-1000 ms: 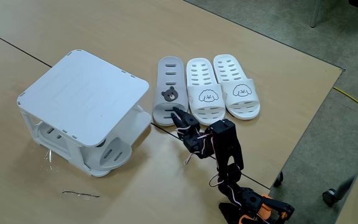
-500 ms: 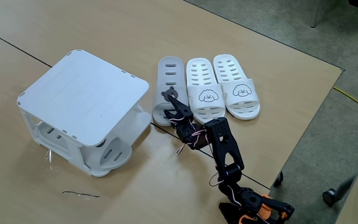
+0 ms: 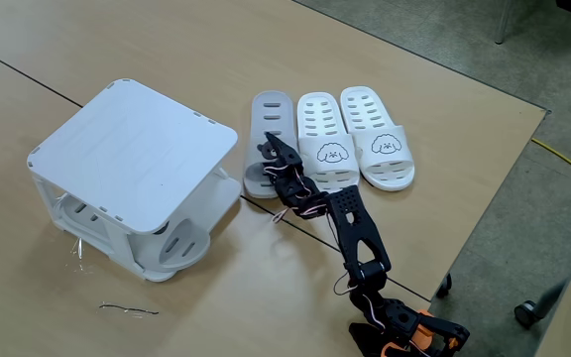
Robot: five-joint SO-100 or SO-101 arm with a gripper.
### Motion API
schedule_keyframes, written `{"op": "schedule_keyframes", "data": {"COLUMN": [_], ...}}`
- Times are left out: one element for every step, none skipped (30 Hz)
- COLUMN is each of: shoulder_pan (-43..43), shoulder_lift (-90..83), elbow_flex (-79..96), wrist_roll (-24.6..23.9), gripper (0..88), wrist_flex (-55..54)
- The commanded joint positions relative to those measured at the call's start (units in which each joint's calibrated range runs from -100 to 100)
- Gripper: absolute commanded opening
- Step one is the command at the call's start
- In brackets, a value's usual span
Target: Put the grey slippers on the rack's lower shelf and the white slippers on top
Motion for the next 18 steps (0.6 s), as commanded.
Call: {"op": "schedule_keyframes", "data": {"shoulder_pan": [1.65, 2.23, 2.89, 3.30, 3.30, 3.38, 3.38, 3.38, 3.38, 3.38, 3.38, 3.46, 4.04, 4.61, 4.69, 5.11, 5.35, 5.35], "shoulder_lift": [1.40, 2.24, 2.74, 2.83, 2.41, 2.07, 0.47, -1.97, -4.58, -7.35, -10.47, -13.92, -17.20, -20.40, -24.43, -27.46, -30.66, -33.77], "elbow_flex": [-12.46, -14.18, -15.35, -15.71, -15.62, -15.71, -15.80, -15.44, -14.45, -13.28, -12.10, -10.48, -9.04, -7.59, -5.34, -3.44, -1.01, 1.88], "wrist_roll": [0.37, 0.37, 0.37, 0.37, 0.37, 0.37, 0.37, 0.37, 0.37, 0.37, 0.37, 0.37, 0.37, 0.37, 0.37, 0.37, 0.37, 0.37], "gripper": [2.7, 0.3, 1.1, 0.8, 0.8, 0.8, 0.8, 0.8, 0.8, 0.8, 0.8, 0.8, 0.8, 0.8, 0.8, 0.8, 0.8, 0.8], "wrist_flex": [5.39, 6.60, 7.21, 7.21, 7.21, 7.21, 7.21, 7.21, 8.07, 9.71, 11.26, 13.07, 14.45, 15.66, 17.13, 17.56, 17.56, 17.56]}}
